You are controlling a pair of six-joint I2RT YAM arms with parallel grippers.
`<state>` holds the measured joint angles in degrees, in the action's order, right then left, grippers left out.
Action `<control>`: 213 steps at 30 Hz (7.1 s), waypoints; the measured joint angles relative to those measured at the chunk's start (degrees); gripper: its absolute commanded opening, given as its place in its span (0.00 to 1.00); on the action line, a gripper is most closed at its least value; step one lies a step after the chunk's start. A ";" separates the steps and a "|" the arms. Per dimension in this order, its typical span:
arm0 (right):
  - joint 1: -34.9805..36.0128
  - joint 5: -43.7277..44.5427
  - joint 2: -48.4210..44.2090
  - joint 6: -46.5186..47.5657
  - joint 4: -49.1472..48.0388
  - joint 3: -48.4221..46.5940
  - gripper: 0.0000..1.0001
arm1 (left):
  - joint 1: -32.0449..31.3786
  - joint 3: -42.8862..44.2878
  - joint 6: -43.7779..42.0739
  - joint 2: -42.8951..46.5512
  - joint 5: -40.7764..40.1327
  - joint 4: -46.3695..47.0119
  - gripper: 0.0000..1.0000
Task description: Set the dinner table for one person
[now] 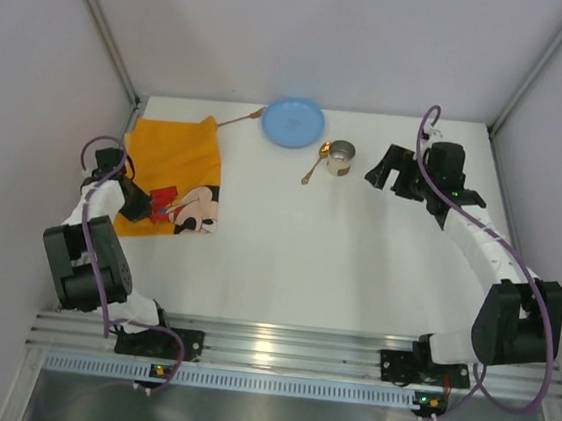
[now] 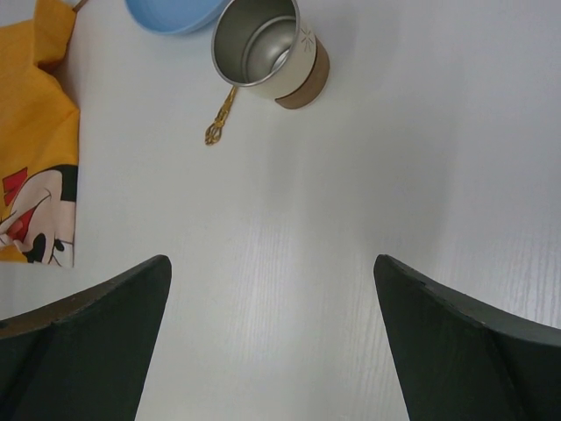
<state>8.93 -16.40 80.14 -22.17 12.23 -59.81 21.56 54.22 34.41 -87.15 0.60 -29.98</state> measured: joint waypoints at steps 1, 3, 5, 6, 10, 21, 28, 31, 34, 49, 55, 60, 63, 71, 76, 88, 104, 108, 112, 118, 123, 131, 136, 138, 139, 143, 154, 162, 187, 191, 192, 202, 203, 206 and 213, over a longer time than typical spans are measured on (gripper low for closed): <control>0.02 0.00 0.00 0.00 0.15 0.00 1.00 | -0.24 0.55 -0.22 0.09 -0.02 -0.13 0.00; 0.11 0.00 -0.02 0.00 0.44 0.00 1.00 | -0.98 1.81 -0.76 0.63 -0.70 -0.39 0.00; 0.37 0.00 -0.07 -0.07 0.94 0.00 1.00 | -3.19 3.26 -1.57 1.55 -1.81 -0.63 0.00; 0.57 0.00 -0.15 -0.13 1.16 0.00 1.00 | -5.03 4.00 -1.88 1.99 -2.29 -0.72 0.00; 2.29 0.09 -0.98 -0.48 1.95 -0.28 1.00 | -17.14 8.39 -4.52 3.41 -4.76 -0.59 0.00; 6.32 3.19 -15.65 -1.55 4.33 2.16 1.00 | -65.92 24.65 -22.43 -2.38 -6.40 -0.59 0.00; 4.72 8.52 -25.90 -1.31 11.02 10.45 1.00 | -84.70 31.50 -25.05 -14.78 -9.79 -9.77 0.94; 4.85 9.14 -26.69 -1.99 13.11 12.96 1.00 | -86.31 32.87 -23.85 -15.96 -12.31 -14.40 0.98; 5.03 9.05 -26.14 -2.67 13.25 13.00 1.00 | -87.43 34.82 -22.14 -15.67 -15.21 -15.50 0.98; 13.38 -7.45 -5.31 -12.22 5.33 10.45 1.00 | -54.29 11.67 -7.08 25.16 -12.85 -8.79 0.98; 14.58 -1.95 -5.86 -15.08 13.31 13.42 1.00 | -35.78 -1.60 -2.93 22.86 -2.60 -8.52 0.98; 14.51 2.97 -11.65 -18.71 21.20 17.94 1.00 | -24.96 -11.50 -1.20 17.84 6.23 -10.25 0.98; 14.43 3.32 -12.74 -20.94 22.91 19.80 1.00 | -19.54 -12.11 -0.90 17.81 9.64 -10.27 0.98; 14.21 1.73 -10.01 -26.53 18.91 25.94 1.00 | -14.45 -12.07 -0.02 13.86 13.53 -8.52 0.97; 14.16 -0.22 -8.85 -29.42 13.73 27.56 1.00 | -13.84 -12.07 0.22 13.25 13.22 -8.55 0.95; 14.19 -4.28 -4.35 -32.83 3.39 28.44 0.33 | -13.68 -11.91 0.68 5.09 10.08 -8.11 0.55; 10.91 -3.19 -9.84 -29.62 11.30 22.40 0.00 | -13.42 -3.85 -1.60 2.89 9.11 -10.67 0.00; 6.67 -2.91 -13.99 -28.02 14.36 13.86 0.00 | -13.42 6.47 -2.64 6.40 7.65 -14.40 0.00; 3.28 -3.37 -14.69 -27.21 16.96 4.11 0.00 | -13.44 17.03 -3.08 9.31 7.76 -16.44 0.00; 0.48 -3.08 -13.22 -27.36 19.37 -12.83 0.00 | -18.14 35.36 -3.15 9.66 5.44 -19.54 0.00; 0.28 2.56 -14.51 -27.50 24.90 -26.21 0.00 | -25.81 37.38 -2.73 15.19 0.83 -19.02 0.00; 0.26 9.27 -22.64 -27.06 33.81 -30.32 0.00 | -26.71 44.65 -2.82 18.34 -2.78 -20.63 0.00; -0.87 9.51 -15.72 -25.09 35.47 -30.75 0.00 | -26.69 48.24 -2.27 11.21 -2.58 -21.57 0.00; -2.60 9.01 -10.54 -23.82 35.54 -32.76 0.00 | -26.69 51.12 -1.92 7.06 -2.51 -21.68 0.00; -3.52 8.57 -7.93 -23.34 35.56 -34.12 0.00 | -26.69 52.89 -1.77 4.76 -2.25 -21.77 0.00; -8.44 4.28 2.34 -22.32 35.65 -42.80 0.00 | -26.95 64.26 -1.66 -5.40 0.02 -23.12 0.00; -13.60 -4.31 -10.47 -22.38 33.18 -34.23 0.00 | -27.04 61.44 -1.51 4.00 5.14 -24.11 0.00; -14.73 -5.46 -32.00 -21.29 37.90 -5.05 0.00 | -26.56 30.95 -0.24 23.34 10.05 -27.04 0.31; -15.06 -5.51 -23.21 -15.54 35.54 8.15 1.00 | -26.47 7.50 3.41 15.58 16.85 -19.19 0.98; -14.91 -6.38 -17.20 -16.04 30.60 8.02 1.00 | -26.58 7.65 3.32 5.57 16.52 -10.21 0.96; -14.67 -6.45 -15.87 -16.09 29.97 7.69 1.00 | -26.86 8.50 3.15 1.44 16.50 -8.44 0.96; -13.31 -6.67 -9.33 -15.37 26.45 0.55 1.00 | -30.12 11.80 1.55 -12.50 16.04 -1.70 0.96; -13.27 -6.67 -9.20 -15.30 26.34 0.55 1.00 | -30.12 11.78 1.40 -12.70 15.61 -1.70 0.96; -13.18 -6.64 -8.52 -15.19 26.34 0.55 1.00 | -30.08 11.10 0.72 -12.70 13.62 -1.70 0.96; -13.18 -6.58 -6.69 -13.99 26.32 0.55 1.00 | -29.86 4.94 -0.81 -10.03 10.84 -1.49 0.97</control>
<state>-4.25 -22.98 73.45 -36.16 38.54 -59.27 -8.29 59.16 33.61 -97.19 11.44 -31.46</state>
